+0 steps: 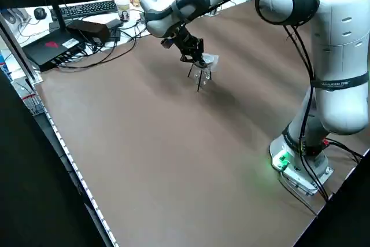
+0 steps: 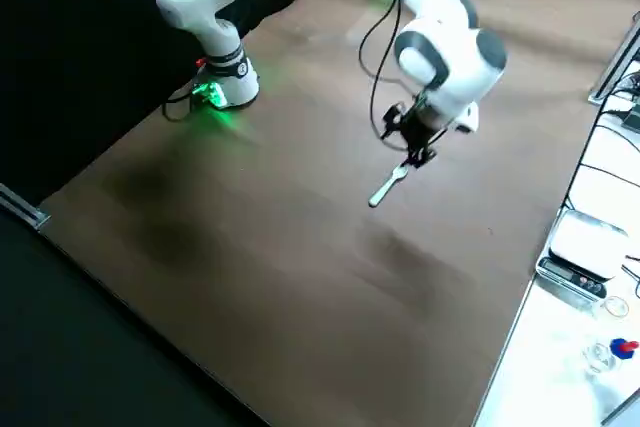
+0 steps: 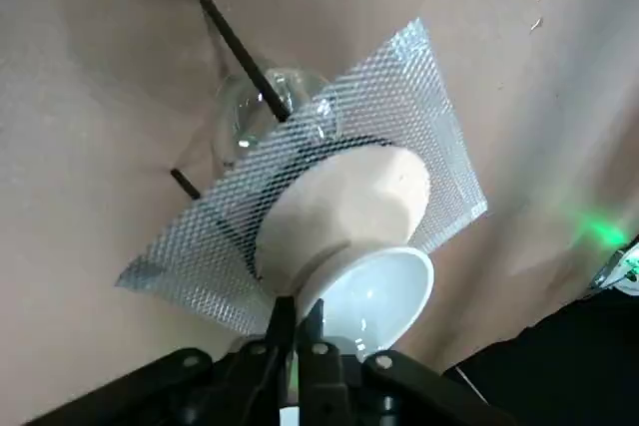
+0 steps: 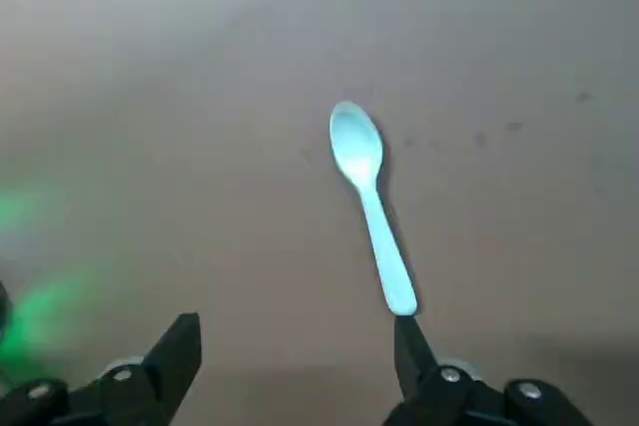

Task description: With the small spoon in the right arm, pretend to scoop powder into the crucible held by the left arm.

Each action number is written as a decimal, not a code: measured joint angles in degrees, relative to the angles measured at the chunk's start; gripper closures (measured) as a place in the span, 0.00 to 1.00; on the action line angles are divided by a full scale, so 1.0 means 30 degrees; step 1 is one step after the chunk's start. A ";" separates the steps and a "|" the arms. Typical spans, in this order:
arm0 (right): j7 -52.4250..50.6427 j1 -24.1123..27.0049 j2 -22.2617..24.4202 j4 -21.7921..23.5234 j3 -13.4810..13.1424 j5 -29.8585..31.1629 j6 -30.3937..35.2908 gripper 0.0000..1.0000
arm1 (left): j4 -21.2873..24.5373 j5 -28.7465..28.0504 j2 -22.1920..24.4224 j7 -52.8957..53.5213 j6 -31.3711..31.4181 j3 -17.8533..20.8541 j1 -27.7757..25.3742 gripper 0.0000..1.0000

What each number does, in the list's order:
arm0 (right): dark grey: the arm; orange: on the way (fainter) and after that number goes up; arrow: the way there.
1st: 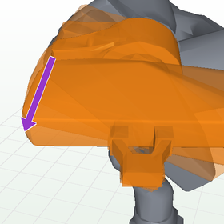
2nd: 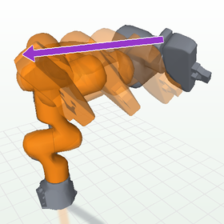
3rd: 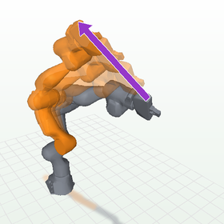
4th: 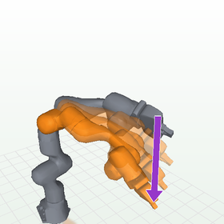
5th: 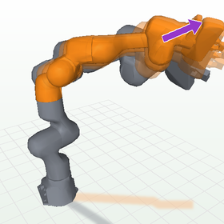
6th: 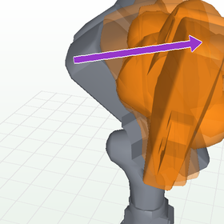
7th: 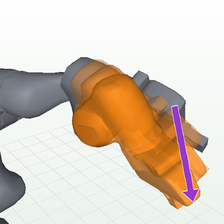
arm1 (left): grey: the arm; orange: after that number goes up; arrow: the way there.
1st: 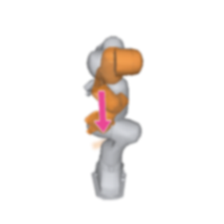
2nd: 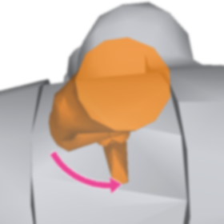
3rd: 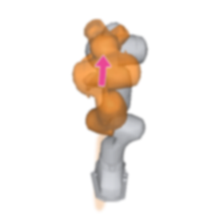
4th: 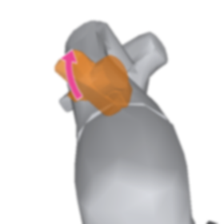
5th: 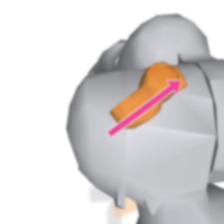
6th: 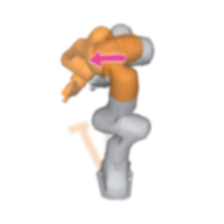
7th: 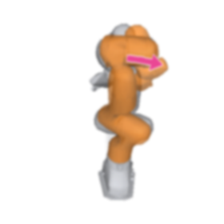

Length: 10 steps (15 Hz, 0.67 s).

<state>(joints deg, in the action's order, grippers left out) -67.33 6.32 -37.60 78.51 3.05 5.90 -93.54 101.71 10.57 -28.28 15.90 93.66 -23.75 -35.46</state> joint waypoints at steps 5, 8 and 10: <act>0.5368 -0.1000 0.2419 -0.0139 -0.0007 -0.1056 0.1665 0.11 | 0.0000 0.0000 -0.0147 0.0002 0.0353 -0.0033 0.0095 0.94; 0.7604 -0.0769 0.3983 -0.0224 -0.0135 -0.2470 0.3485 0.03 | -0.0006 0.0000 -0.0148 0.0011 0.0362 -0.0035 0.0096 0.85; 0.9104 -0.0780 0.4993 -0.0233 -0.0094 -0.2643 0.4440 0.00 | -0.0040 0.0001 -0.0145 0.0014 0.0361 -0.0064 0.0096 0.67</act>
<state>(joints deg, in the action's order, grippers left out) -40.02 3.98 -22.62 77.81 2.77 -2.03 -80.22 101.59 10.57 -28.72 15.94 94.75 -23.95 -35.17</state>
